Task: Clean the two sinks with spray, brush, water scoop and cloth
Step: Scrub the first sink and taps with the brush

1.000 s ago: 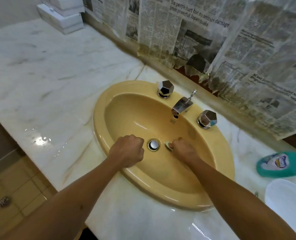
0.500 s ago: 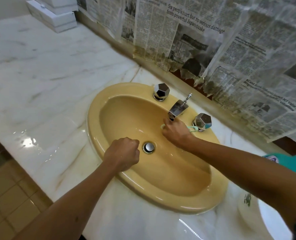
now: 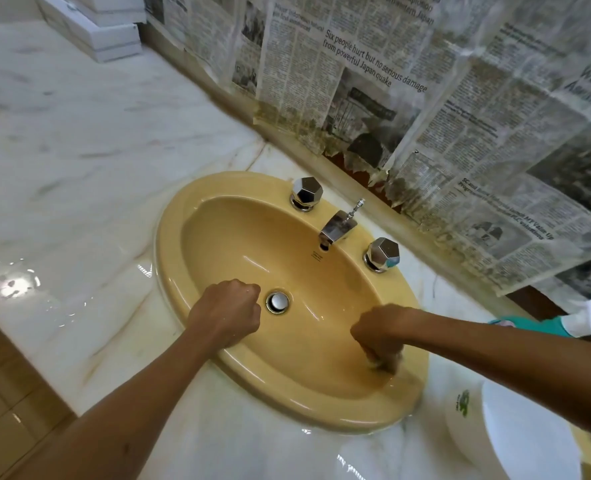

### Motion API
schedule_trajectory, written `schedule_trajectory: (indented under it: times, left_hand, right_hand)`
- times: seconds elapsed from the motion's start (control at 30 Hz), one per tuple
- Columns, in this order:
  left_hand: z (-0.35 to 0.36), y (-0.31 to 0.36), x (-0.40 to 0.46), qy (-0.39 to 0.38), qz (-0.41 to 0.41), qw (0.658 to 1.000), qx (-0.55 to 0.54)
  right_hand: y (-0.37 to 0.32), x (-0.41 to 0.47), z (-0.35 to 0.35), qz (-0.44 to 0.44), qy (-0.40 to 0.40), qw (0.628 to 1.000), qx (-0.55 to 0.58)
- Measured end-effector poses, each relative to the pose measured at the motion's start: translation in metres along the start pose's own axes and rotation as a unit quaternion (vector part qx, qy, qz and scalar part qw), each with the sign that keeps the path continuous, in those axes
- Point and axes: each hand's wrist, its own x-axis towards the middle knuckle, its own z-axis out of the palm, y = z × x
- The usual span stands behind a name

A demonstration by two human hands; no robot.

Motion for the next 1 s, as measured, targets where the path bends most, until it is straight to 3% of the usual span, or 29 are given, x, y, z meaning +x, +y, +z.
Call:
schedule_trajectory:
  times: [0.03,0.07,0.17,0.2,0.27,0.33,0.37,0.4,0.47,0.57,0.7,0.77,0.87,1.0]
  left_hand:
    - [0.000,0.000,0.000,0.001,0.002,1.000,0.002]
    - [0.000,0.000,0.000,0.002,0.003,1.000,0.002]
    - [-0.001,0.001,-0.002,0.006,-0.003,1.000,-0.004]
    - [0.000,0.001,-0.003,0.009,-0.008,1.000,-0.008]
    - [-0.001,0.000,-0.002,0.014,-0.015,1.000,-0.007]
    - [-0.001,0.000,-0.001,0.010,-0.016,1.000,-0.008]
    - [-0.001,0.001,-0.001,0.007,-0.016,1.000,-0.009]
    - [-0.001,0.001,0.000,0.005,-0.017,1.000,-0.010]
    - [-0.001,0.002,0.000,0.000,-0.014,1.000,-0.007]
    - [-0.002,0.002,0.000,-0.001,-0.017,1.000,-0.005]
    - [-0.003,0.001,0.000,-0.006,-0.018,1.000,-0.010]
    - [-0.003,0.001,0.001,-0.008,-0.012,1.000,-0.012]
    - [-0.003,0.002,0.001,-0.010,-0.009,1.000,-0.018]
    - [-0.004,0.001,0.000,-0.008,-0.013,0.999,-0.031]
  right_hand:
    - [0.002,0.000,0.001,0.001,-0.024,0.999,0.022]
    - [0.007,0.002,-0.003,0.030,0.011,0.999,0.030]
    - [0.010,0.010,-0.011,0.135,0.227,0.965,-0.009]
    - [0.005,0.012,-0.011,0.125,0.237,0.963,-0.022]
    - [-0.003,0.017,-0.006,0.023,0.113,0.992,0.045]
    - [-0.002,0.018,0.002,-0.060,-0.064,0.977,0.196]
    - [0.002,0.021,0.004,-0.061,-0.099,0.969,0.219]
    - [0.007,0.027,0.003,-0.035,-0.073,0.977,0.196]
    - [0.010,0.042,-0.001,0.060,0.080,0.989,0.105]
    - [-0.005,0.058,-0.015,0.114,0.244,0.963,-0.012]
    - [-0.006,0.081,-0.007,0.008,0.142,0.990,-0.004]
    - [0.002,0.088,-0.016,0.018,0.123,0.992,0.033]
    - [0.007,0.103,-0.046,0.101,0.241,0.962,0.081]
    - [-0.019,0.137,-0.038,0.101,0.334,0.922,0.169]
